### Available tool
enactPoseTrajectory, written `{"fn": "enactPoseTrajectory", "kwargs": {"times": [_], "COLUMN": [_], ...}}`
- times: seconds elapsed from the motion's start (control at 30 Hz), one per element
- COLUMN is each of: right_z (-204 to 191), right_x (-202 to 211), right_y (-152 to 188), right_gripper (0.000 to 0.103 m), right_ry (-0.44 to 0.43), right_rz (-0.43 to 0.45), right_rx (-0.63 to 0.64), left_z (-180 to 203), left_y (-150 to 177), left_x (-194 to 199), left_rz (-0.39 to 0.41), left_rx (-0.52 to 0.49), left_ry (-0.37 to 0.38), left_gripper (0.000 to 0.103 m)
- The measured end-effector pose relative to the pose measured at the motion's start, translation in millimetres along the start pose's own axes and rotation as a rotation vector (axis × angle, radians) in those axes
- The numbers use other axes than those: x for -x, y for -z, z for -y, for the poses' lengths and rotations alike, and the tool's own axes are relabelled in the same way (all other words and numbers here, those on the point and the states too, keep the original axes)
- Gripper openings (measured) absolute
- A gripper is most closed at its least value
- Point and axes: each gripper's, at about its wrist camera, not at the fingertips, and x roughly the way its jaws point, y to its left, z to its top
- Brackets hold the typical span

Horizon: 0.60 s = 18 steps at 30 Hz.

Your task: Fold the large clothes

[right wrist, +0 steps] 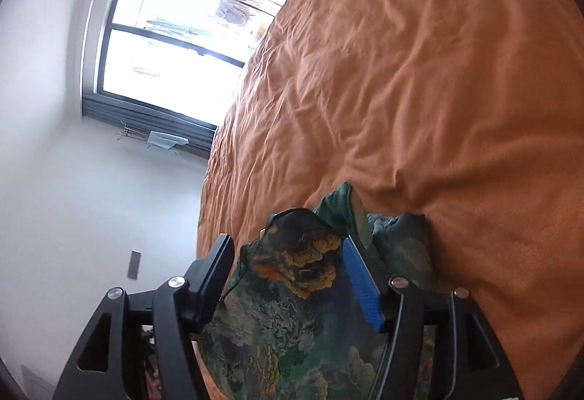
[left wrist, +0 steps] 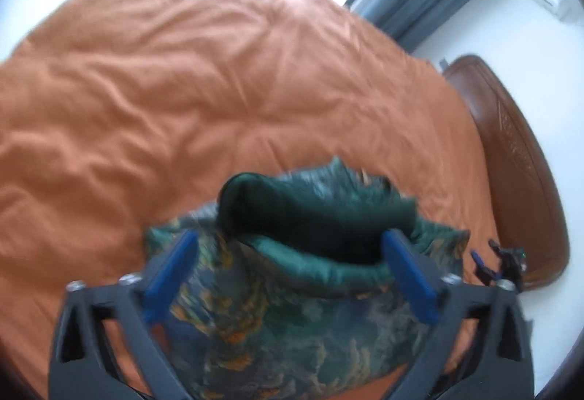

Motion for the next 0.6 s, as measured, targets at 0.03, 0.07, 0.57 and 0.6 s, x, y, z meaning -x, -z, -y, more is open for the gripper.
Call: {"fn": "enactPoseTrajectory", "kwargs": {"times": [0.03, 0.07, 0.57, 0.6], "right_z": [-6, -10, -35, -41], "right_x": [4, 4, -101, -96], "right_y": [0, 1, 39, 41], "right_gripper": [0.064, 0.064, 0.016, 0.013], "right_ry": [0.040, 0.068, 0.553, 0.572], "right_rz": [-0.004, -0.016, -0.157, -0.133], "right_rx": [0.051, 0.091, 0.532, 0.562], "left_z": [-4, -9, -20, -14], "left_y": [-1, 0, 29, 31], "left_x": [3, 2, -114, -107], "left_rz": [0.012, 0.002, -0.110, -0.090], "left_rx": [-0.008, -0.011, 0.030, 0.002], "left_ry": [0.006, 0.022, -0.147, -0.157], "left_gripper": [0.102, 0.102, 0.019, 0.013]}}
